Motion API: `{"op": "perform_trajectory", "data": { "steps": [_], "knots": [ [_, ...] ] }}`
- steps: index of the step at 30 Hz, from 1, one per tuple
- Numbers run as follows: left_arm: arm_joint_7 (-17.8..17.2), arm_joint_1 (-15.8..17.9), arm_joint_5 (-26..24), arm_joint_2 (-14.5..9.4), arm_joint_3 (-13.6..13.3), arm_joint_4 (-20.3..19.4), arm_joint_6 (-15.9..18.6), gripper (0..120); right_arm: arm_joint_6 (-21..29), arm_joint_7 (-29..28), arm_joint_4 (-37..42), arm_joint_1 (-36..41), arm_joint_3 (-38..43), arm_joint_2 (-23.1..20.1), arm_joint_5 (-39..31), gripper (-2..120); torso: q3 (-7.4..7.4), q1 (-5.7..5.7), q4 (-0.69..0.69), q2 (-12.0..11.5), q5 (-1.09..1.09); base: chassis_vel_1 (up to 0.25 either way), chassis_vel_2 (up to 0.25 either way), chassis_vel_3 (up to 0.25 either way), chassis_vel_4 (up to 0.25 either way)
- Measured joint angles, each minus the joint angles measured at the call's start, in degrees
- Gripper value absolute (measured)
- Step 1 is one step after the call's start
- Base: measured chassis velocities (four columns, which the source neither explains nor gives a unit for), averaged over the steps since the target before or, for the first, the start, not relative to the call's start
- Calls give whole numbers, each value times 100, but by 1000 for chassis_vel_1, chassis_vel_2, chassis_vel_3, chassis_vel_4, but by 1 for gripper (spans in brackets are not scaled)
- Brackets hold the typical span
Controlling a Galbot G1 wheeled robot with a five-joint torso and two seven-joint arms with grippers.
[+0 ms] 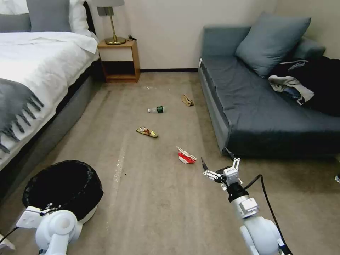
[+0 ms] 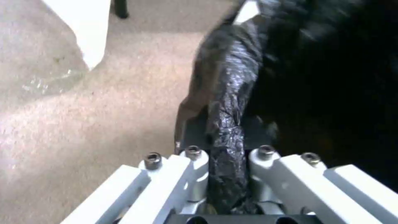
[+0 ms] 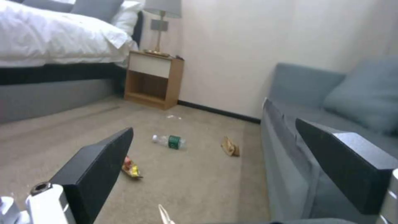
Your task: Pick up the trash bin, then pick up the garbage on the floor and place it into the trash bin.
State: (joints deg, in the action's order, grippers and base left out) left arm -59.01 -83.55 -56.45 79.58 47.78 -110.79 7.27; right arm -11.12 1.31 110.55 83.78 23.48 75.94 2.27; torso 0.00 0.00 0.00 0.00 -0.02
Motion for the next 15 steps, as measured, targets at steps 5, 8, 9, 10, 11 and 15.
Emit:
{"op": "perform_trajectory", "data": {
  "steps": [5,8,9,10,11,15],
  "knots": [
    [889,-137,967,-10,-55,-260,-274,5,-4,208,-3,-25,-22,-19,-728,100,0,0,0,0,0,0,0,0,0],
    [1264,-169,1781,-44,-76,-315,-335,5,-149,179,-132,-36,-33,18,-723,100,-1,0,-1,0,5,0,0,0,0],
    [1398,-190,2081,-69,-83,-323,-257,5,-168,160,-153,-41,-38,32,-711,100,-1,0,0,0,4,0,0,0,0],
    [1559,-219,2444,-110,-94,-323,-96,5,-179,126,-172,-49,-41,48,-695,100,0,0,0,0,2,0,0,0,0],
    [1729,-245,2840,-157,-100,-309,48,5,-180,101,-182,-55,-41,55,-677,100,0,0,0,0,2,0,0,0,0],
    [2250,-286,3944,-258,-124,-112,236,5,-195,65,-204,-68,-36,61,-657,100,0,0,0,0,-2,0,0,0,0]
  ]
}}
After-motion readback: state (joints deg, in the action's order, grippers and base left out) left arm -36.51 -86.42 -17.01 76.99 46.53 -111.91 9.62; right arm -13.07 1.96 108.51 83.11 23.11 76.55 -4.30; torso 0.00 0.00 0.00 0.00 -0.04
